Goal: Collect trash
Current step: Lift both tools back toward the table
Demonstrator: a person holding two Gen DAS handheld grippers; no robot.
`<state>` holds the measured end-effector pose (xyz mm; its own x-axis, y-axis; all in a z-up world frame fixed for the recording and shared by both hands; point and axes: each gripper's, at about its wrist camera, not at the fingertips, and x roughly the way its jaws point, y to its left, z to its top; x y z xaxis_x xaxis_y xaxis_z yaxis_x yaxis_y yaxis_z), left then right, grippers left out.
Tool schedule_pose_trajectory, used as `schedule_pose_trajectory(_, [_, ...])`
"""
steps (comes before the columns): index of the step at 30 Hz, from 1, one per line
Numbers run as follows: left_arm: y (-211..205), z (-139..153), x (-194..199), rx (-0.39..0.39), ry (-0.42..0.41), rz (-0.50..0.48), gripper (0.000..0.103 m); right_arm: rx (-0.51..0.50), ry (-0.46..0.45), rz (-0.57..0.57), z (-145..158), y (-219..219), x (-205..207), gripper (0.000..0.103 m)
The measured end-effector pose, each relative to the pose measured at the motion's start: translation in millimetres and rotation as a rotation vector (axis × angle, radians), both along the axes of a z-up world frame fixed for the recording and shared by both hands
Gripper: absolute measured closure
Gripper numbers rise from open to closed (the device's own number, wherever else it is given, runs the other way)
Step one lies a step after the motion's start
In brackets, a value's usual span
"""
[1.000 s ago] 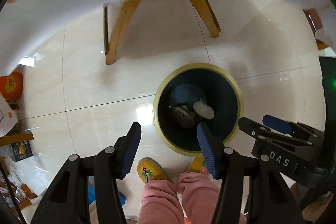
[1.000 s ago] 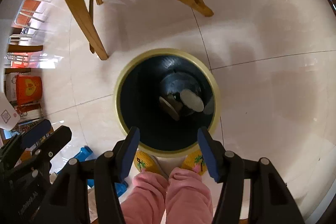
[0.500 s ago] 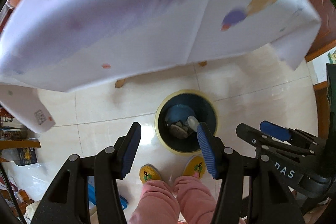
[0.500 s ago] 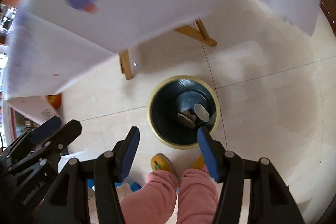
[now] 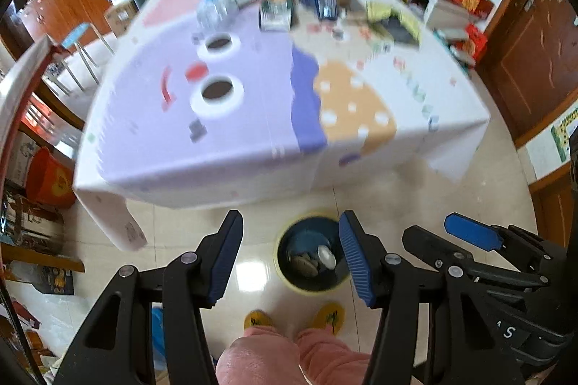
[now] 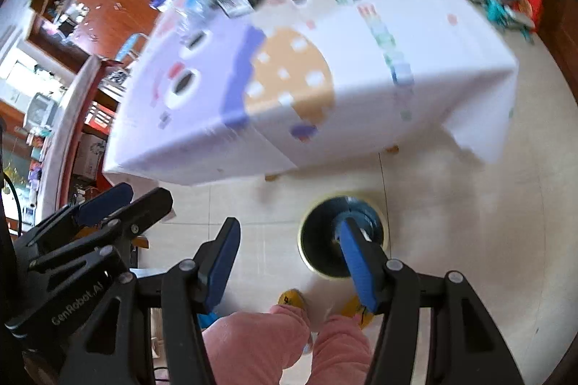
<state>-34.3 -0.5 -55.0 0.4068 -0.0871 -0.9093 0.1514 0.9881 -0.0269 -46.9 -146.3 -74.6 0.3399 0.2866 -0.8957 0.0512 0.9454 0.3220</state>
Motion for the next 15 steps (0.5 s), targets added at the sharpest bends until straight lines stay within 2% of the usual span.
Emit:
schedule_pose_trajectory(4, [1.3, 40.3, 3.1, 0.015, -0.074, 0.022, 0.049, -0.021, -0.080, 0.014, 33.2, -0.1, 6.9, 0.045])
schedule_pose_trajectory(8, [9.2, 66.3, 8.0, 0.018, -0.133, 0.054, 0.048, -0.023, -0.152, 0.037, 61.0, 2.1, 20.1, 0.045])
schedule_pose_trajectory(11, [11.4, 81.9, 14.8, 0.016, -0.171, 0.074, 0.044, -0.034, -0.198, 0.065, 77.7, 3.7, 27.8, 0.045])
schedule_pose_trajectory(15, [14.1, 97.0, 24.8, 0.021, -0.201, 0.082, 0.043, -0.046, -0.239, 0.068, 94.1, 4.1, 43.2, 0.045])
